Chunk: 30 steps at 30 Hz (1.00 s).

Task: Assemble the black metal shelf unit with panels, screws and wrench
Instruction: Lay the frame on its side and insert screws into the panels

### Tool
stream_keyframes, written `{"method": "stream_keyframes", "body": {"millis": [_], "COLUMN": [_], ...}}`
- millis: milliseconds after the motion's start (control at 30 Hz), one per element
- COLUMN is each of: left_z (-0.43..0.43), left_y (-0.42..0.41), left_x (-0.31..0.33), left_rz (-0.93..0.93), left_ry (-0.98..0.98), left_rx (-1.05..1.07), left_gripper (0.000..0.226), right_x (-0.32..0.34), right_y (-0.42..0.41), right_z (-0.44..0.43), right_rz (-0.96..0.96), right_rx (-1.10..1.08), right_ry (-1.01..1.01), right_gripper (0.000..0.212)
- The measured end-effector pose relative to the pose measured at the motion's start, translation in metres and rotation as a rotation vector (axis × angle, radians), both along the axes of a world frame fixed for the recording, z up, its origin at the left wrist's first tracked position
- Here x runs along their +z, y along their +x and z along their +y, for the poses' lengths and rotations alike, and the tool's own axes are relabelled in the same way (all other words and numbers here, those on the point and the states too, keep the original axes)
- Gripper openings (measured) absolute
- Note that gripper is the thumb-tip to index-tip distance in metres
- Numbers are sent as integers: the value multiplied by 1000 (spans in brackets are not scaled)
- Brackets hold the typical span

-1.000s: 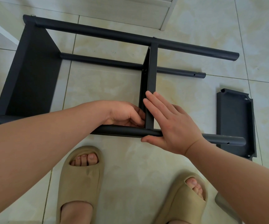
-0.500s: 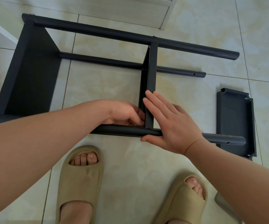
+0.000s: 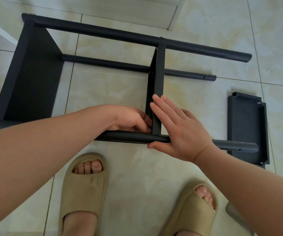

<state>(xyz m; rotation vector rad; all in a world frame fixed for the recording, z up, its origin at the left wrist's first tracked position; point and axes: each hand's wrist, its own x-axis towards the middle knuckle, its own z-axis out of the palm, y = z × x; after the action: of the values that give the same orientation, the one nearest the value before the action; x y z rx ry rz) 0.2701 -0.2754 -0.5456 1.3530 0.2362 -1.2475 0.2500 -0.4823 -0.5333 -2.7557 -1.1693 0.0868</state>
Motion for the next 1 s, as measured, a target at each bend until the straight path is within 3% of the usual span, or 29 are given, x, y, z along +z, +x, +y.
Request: {"method": "stream_keyframes", "body": {"millis": [200, 400, 800, 1000], "left_z": [1, -1, 0, -3], "left_y": [0, -1, 1, 1], "left_x": [-1, -3, -2, -3], "left_rz": [43, -23, 42, -43], "left_ry": [-66, -13, -80, 14], "left_rx": [24, -15, 45, -29], "left_gripper": [18, 11, 22, 11], "right_x": [0, 0, 0, 1], "right_y": [0, 0, 0, 0], "right_z": [0, 0, 0, 0], "right_rz": [3, 5, 1, 2], "right_rx": [-1, -2, 2, 2], "right_ry": [-6, -13, -6, -6], "right_gripper": [98, 98, 98, 97]}}
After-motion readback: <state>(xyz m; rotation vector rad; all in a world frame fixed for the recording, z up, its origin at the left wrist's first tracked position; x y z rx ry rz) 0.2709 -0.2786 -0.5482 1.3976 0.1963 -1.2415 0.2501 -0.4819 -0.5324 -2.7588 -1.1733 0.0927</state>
